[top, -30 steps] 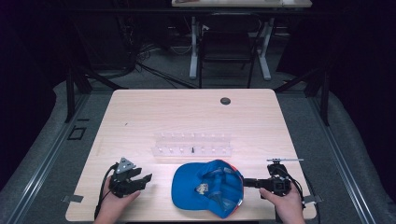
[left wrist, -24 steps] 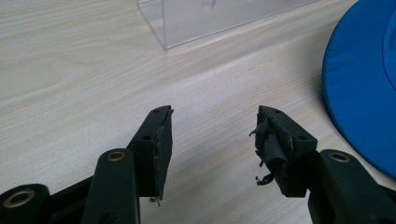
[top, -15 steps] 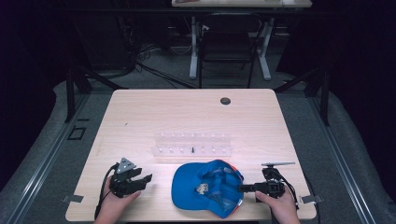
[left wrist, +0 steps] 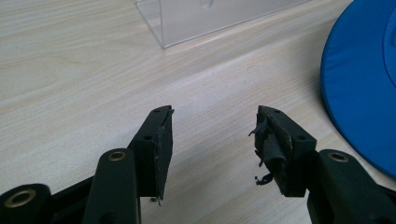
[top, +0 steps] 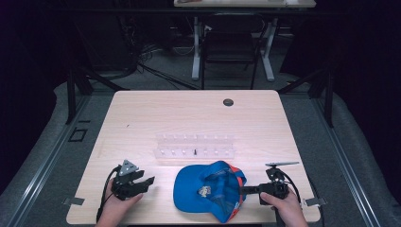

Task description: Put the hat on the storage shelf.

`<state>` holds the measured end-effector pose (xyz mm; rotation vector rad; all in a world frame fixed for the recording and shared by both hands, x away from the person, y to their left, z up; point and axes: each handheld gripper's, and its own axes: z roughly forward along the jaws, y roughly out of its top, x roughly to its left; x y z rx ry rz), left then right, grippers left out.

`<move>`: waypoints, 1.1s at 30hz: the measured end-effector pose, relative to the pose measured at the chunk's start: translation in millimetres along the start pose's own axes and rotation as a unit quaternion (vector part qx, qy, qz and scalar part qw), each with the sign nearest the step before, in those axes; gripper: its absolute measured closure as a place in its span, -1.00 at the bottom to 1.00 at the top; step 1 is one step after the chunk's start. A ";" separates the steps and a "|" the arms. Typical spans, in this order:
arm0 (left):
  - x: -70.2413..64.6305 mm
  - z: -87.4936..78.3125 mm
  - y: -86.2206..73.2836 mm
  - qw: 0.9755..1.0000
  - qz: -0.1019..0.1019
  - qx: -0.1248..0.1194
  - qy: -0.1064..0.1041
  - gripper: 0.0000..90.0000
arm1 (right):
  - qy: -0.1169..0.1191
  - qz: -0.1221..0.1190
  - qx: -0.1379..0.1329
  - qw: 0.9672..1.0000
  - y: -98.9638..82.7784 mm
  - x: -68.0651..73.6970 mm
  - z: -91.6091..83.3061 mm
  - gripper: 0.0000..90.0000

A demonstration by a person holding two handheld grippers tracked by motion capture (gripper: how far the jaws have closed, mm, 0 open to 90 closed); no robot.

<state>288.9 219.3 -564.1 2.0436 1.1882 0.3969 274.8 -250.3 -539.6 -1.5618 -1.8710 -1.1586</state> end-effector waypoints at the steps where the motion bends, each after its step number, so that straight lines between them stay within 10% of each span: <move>1: 0.1 -0.1 -0.1 1.000 0.000 0.001 0.000 0.04 | 0.000 -0.002 0.001 1.000 0.3 0.4 0.1 0.70; 16: -0.8 -0.4 -0.5 1.000 0.004 0.003 0.003 0.06 | -0.064 -0.020 0.005 0.998 13.9 24.6 -10.4 0.72; 33: -0.1 -0.1 -0.3 1.000 0.005 0.001 0.006 0.07 | -0.142 -0.044 0.041 0.988 49.0 71.5 -27.3 0.72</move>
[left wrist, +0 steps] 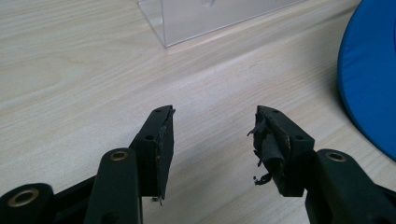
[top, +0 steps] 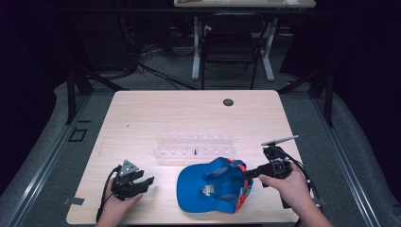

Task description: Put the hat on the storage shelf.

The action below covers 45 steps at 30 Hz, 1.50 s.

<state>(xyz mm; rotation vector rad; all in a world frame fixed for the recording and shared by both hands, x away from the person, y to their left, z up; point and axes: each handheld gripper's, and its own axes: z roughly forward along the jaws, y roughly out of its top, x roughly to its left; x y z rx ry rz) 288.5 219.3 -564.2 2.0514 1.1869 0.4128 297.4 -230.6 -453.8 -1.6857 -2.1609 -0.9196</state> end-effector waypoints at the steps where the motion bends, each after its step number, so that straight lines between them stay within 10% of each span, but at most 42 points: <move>1: 0.0 -0.1 0.0 1.000 -0.001 0.000 0.000 0.06 | -0.003 0.000 0.004 1.000 3.4 3.4 -2.5 0.72; 20: 0.6 -0.8 0.1 1.000 -0.001 -0.003 -0.001 0.06 | 0.000 0.000 0.017 1.000 36.4 38.9 -32.6 0.72; 45: 0.0 -0.7 0.1 1.000 -0.003 -0.005 -0.002 0.06 | 0.102 0.016 -0.002 0.995 67.3 74.1 -55.7 0.72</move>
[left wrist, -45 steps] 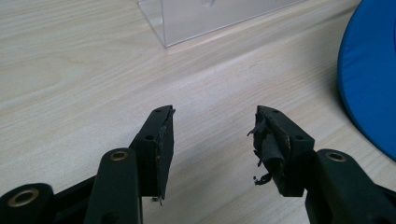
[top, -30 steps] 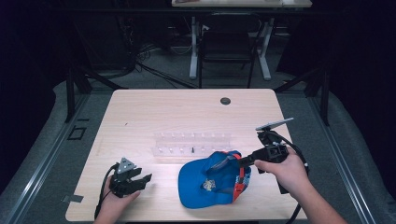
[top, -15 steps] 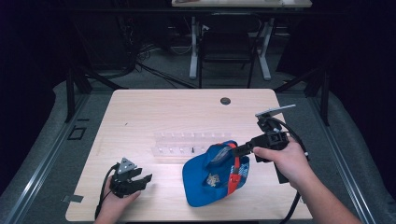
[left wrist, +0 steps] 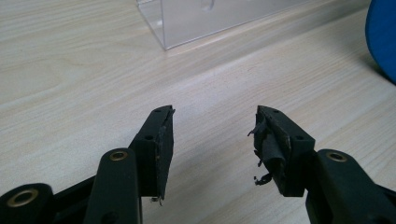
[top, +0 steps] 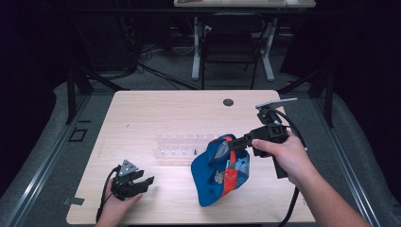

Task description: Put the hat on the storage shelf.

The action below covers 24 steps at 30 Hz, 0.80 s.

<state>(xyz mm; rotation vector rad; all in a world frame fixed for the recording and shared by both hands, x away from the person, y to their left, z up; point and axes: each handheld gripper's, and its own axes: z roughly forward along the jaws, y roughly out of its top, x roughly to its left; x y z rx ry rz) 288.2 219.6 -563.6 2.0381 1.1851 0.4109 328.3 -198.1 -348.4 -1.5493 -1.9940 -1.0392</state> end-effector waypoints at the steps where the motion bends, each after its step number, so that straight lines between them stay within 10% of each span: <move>1: -0.1 0.0 0.0 1.000 0.000 0.000 0.000 0.06 | 0.005 0.001 -0.003 1.000 0.7 0.8 -0.1 0.72; 17: -6.6 -3.2 1.0 0.999 0.022 -0.022 0.012 0.01 | 0.068 0.023 -0.045 0.996 13.6 2.8 -6.6 0.73; 24: -10.7 -5.7 1.8 0.999 0.001 -0.031 -0.005 -0.05 | 0.094 0.023 -0.065 0.993 22.1 7.8 -10.0 0.73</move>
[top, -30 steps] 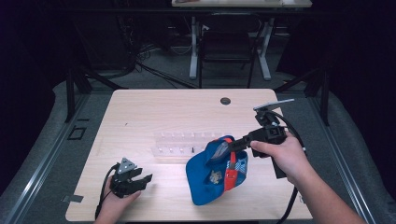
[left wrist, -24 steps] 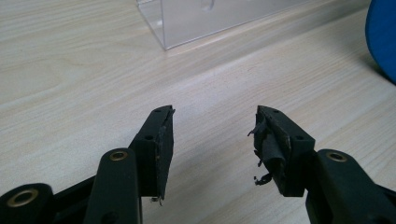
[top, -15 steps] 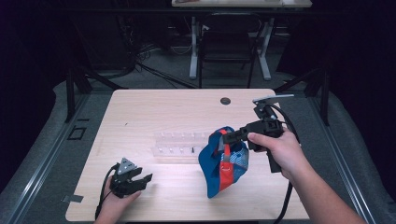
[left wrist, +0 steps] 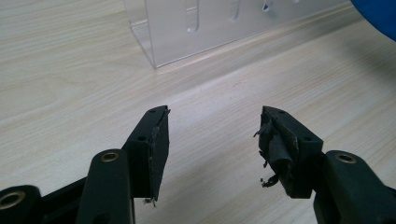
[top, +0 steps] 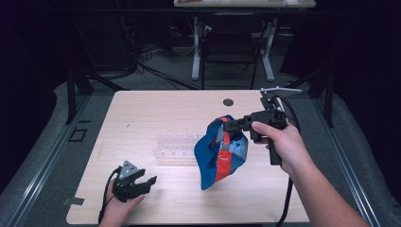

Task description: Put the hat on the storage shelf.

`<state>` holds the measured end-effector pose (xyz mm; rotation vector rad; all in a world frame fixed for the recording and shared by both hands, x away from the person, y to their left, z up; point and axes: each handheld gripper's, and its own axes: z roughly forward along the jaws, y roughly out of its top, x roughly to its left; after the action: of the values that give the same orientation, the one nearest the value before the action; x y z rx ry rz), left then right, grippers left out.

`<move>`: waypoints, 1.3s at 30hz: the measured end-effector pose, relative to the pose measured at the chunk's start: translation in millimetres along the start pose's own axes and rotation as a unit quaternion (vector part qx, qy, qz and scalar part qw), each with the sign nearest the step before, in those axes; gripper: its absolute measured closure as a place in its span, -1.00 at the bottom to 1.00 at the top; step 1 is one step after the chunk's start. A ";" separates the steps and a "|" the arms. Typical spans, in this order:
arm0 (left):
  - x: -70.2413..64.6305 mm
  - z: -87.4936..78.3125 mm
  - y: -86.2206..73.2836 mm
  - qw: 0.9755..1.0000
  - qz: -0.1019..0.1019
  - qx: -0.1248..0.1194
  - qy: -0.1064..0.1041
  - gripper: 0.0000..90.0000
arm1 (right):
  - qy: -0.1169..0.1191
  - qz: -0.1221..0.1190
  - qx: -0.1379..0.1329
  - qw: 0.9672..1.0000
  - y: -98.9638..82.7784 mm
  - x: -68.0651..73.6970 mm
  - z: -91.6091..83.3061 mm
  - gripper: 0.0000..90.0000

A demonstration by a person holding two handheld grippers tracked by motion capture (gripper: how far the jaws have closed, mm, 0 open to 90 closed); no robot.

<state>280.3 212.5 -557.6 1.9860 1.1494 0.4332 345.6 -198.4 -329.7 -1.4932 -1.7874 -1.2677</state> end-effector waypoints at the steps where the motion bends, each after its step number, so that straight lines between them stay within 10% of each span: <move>1: 0.1 -0.4 0.2 1.000 -0.002 -0.002 -0.003 -0.05 | 0.003 -0.002 -0.004 1.000 2.0 2.6 -0.3 0.73; 20: -10.1 -4.3 3.1 0.999 -0.024 -0.040 -0.024 -0.05 | 0.004 -0.010 -0.042 0.999 31.7 32.2 2.2 0.73; 39: -28.1 -14.9 29.9 0.998 0.029 -0.055 -0.027 0.14 | -0.008 -0.014 -0.052 0.999 54.8 39.2 26.2 0.73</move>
<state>273.2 187.2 -522.6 1.9281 1.0149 0.4594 390.9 -157.9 -290.6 -1.5439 -1.7820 -1.3857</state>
